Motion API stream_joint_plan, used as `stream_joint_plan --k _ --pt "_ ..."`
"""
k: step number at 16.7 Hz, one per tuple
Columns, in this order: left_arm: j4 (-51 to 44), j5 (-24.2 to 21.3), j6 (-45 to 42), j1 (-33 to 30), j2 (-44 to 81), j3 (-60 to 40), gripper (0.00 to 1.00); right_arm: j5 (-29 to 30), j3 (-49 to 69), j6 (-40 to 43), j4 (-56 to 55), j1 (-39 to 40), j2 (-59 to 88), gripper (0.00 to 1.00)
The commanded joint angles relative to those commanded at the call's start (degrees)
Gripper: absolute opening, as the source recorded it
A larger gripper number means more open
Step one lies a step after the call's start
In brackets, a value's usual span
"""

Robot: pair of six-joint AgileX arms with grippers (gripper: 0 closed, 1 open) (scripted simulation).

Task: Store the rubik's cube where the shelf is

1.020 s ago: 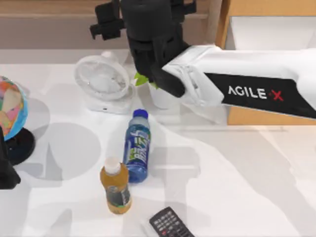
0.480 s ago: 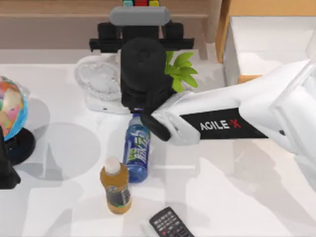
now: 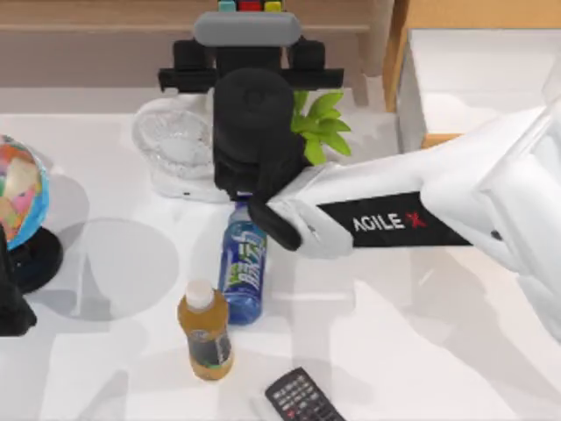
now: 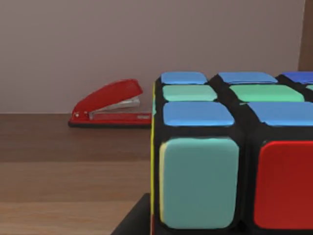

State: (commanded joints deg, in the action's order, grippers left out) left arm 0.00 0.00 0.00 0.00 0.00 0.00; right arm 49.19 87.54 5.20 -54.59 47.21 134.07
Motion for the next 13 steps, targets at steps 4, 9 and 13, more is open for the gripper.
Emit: stream_joint_plan --k 4,9,13 --pt "0.00 0.00 0.00 0.00 0.00 0.00 1.00 -1.96 7.51 -0.24 3.88 -2.03 3.16 0.00" --pt "0.00 0.00 0.00 0.00 0.00 0.00 1.00 -5.35 20.86 -0.70 10.86 -5.45 9.74 0.00" --pt "0.00 0.00 0.00 0.00 0.00 0.00 1.00 -7.12 27.89 -0.96 14.73 -7.11 13.92 0.00"
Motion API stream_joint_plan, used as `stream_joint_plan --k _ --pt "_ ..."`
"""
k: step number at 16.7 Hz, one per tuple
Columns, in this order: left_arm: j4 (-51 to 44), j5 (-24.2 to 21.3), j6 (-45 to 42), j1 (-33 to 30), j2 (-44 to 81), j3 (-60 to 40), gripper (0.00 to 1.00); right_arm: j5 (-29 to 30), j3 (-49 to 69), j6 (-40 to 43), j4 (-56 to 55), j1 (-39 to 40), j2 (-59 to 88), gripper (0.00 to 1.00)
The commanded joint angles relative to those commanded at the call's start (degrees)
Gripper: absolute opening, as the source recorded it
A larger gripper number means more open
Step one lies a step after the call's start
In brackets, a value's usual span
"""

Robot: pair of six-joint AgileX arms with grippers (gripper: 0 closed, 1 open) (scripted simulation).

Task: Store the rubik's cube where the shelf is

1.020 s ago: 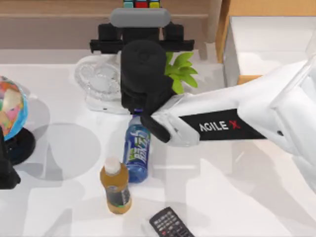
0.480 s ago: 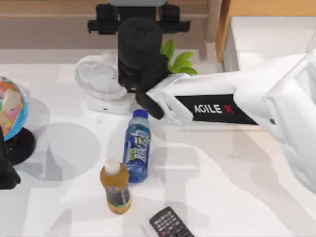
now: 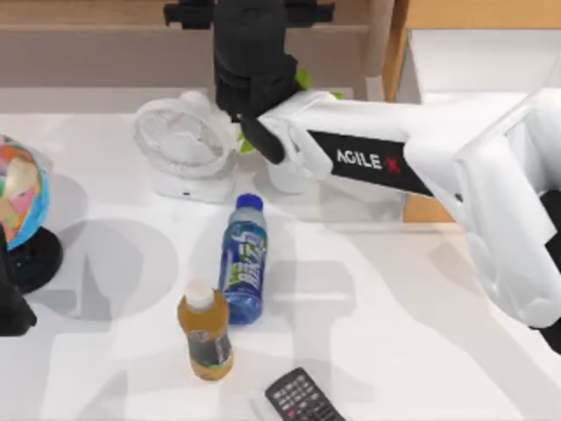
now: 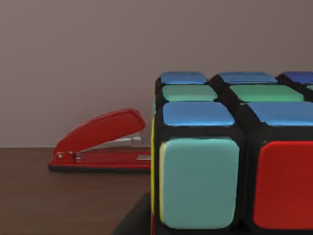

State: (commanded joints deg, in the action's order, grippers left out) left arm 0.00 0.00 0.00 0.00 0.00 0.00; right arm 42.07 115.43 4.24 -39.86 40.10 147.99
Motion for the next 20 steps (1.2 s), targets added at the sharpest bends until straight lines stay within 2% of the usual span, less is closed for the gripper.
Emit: stream_joint_plan --k 5,18,20 --pt "0.00 0.00 0.00 0.00 0.00 0.00 1.00 -0.17 0.65 -0.01 0.40 -0.14 0.48 0.00" --pt "0.00 0.00 0.00 0.00 0.00 0.00 1.00 -0.17 0.65 -0.01 0.40 -0.14 0.48 0.98" --pt "0.00 0.00 0.00 0.00 0.00 0.00 1.00 -0.17 0.65 -0.01 0.40 -0.14 0.48 1.00"
